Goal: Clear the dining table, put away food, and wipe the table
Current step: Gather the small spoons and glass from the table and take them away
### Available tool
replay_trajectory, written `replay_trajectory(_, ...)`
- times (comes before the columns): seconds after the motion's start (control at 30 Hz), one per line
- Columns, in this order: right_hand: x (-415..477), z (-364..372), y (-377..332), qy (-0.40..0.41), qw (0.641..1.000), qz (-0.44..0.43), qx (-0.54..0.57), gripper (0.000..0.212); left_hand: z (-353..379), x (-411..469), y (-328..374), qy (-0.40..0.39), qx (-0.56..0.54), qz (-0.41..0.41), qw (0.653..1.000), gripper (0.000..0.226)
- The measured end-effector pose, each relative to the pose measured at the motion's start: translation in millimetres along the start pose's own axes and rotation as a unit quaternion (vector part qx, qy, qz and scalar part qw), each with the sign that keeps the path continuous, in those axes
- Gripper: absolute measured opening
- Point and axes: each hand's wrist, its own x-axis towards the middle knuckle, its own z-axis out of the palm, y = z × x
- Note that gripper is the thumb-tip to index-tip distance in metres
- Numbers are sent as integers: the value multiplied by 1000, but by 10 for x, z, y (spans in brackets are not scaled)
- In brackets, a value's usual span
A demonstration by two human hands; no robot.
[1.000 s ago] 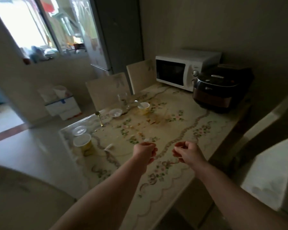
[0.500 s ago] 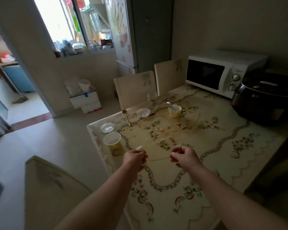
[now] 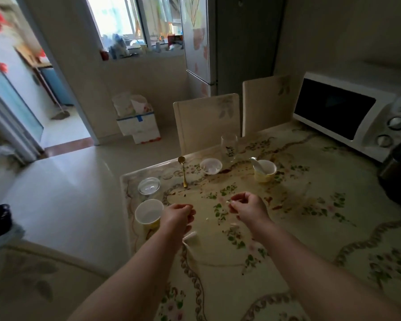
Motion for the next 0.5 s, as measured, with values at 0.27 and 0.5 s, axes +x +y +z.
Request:
replay_trajectory(0.27, 1286, -438, -564, 2, 996, -73, -55, 21, 605, 454, 491, 55, -1, 13, 998, 14)
replay_trajectory(0.5, 2338, -558, -925, -24, 990, -82, -113, 22, 1031, 811, 910, 71, 16, 38, 997, 14)
